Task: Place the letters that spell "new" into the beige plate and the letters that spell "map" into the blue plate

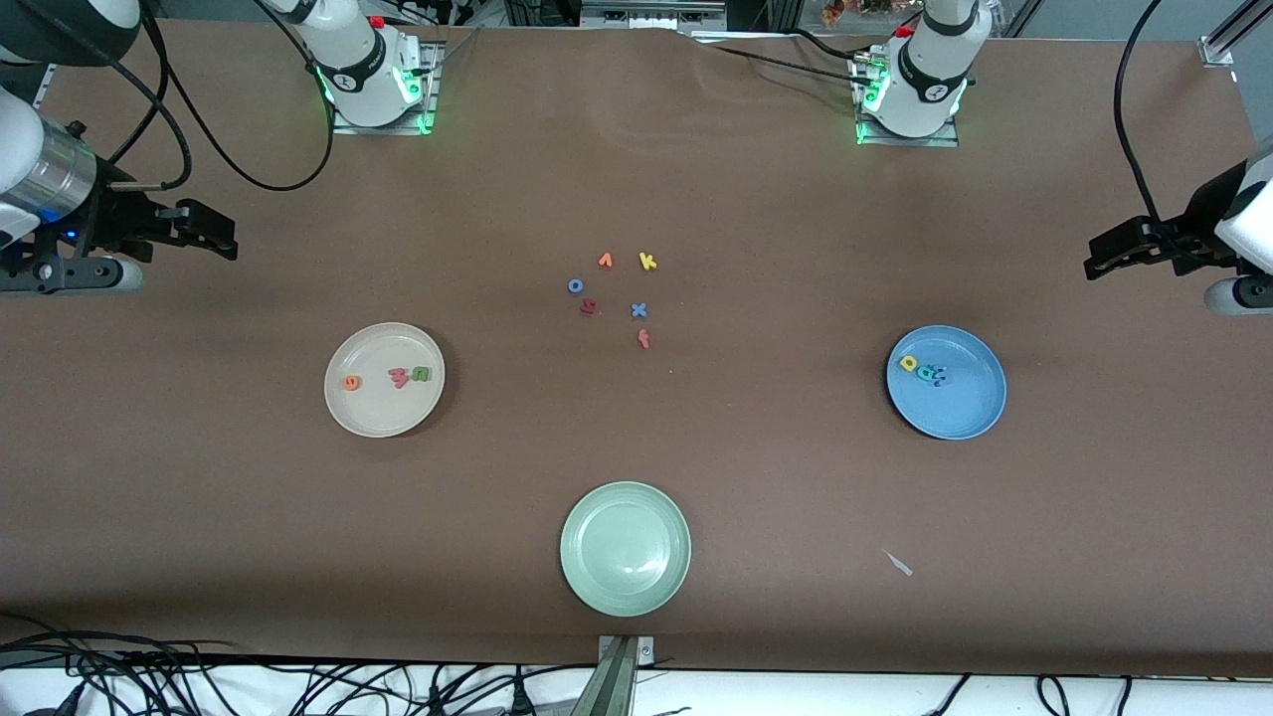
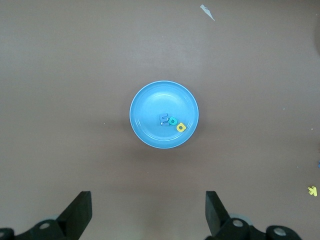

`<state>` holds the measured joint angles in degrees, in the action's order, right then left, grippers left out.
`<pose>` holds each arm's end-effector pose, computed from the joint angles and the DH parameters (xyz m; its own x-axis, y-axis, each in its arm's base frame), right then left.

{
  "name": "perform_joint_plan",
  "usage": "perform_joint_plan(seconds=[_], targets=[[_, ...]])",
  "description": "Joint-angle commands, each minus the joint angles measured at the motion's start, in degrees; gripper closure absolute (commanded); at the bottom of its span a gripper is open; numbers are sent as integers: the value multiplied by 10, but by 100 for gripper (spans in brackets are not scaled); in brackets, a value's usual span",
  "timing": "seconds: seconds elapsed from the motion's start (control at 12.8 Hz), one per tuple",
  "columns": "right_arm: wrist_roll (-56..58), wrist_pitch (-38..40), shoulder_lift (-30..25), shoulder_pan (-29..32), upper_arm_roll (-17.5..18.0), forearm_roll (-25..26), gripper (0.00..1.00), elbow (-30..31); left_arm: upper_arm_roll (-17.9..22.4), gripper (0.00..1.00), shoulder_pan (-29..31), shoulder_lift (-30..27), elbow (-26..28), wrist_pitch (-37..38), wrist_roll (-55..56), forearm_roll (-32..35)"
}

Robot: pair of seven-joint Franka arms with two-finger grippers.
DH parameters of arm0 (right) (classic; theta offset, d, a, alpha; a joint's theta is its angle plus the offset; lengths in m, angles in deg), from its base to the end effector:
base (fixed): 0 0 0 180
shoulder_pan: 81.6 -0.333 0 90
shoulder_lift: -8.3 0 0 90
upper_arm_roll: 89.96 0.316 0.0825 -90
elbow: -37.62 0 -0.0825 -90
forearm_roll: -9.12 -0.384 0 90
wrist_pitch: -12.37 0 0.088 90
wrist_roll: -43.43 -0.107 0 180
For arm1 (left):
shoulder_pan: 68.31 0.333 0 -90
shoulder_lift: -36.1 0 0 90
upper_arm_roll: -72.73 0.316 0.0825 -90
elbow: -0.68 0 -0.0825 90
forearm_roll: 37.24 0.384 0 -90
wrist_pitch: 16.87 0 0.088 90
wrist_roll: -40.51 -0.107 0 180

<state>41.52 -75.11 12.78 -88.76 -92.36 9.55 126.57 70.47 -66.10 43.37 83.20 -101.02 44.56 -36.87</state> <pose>0.5696 0.0475 0.5855 0.9935 0.0487 -0.1032 0.0505 -0.9986 0.0142 0.5826 0.0018 0.6048 0.9927 0.0702 -0.0978 0.0698 -0.9975 -0.0084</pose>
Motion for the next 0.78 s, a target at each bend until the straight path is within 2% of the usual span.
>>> perform_joint_plan(seconds=[0.0, 0.7], targets=[[6, 16, 12, -3, 2, -10, 0, -30, 2, 0, 3, -3, -1, 4, -4, -17], [5, 14, 16, -22, 4, -6, 0, -36, 2, 0, 2, -2, -1, 4, 3, -35]])
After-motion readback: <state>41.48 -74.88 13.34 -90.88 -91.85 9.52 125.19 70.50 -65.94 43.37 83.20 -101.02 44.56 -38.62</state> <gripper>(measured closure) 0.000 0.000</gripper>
